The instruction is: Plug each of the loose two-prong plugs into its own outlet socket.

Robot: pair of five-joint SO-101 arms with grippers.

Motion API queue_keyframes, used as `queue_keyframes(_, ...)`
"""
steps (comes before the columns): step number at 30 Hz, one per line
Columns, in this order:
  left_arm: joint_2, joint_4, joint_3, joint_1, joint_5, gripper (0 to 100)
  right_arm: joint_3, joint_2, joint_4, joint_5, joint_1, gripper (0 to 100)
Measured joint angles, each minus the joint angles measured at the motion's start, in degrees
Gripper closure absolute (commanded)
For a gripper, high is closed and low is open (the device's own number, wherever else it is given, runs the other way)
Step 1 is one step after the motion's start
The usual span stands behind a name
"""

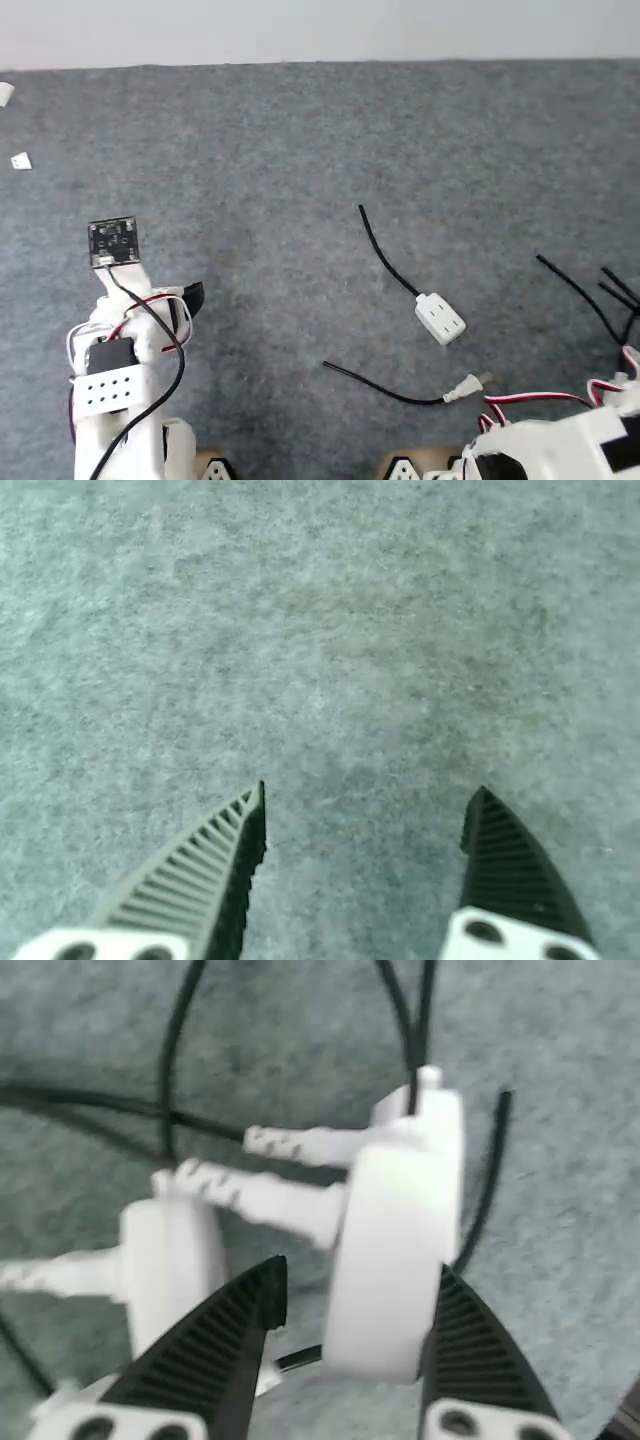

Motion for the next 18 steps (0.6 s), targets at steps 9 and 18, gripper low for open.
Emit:
queue_keyframes(9, 0.00, 3.16, -0.09, 11.43, 11.16, 70, 7.91, -24.62, 9.67, -0.35, -3.87, 77.5)
queue_keyframes(18, 0.00, 4.84, -1.58, 25.67, -7.56, 70, 26.20, -45.45, 10.55, -0.35, -11.60, 80.4)
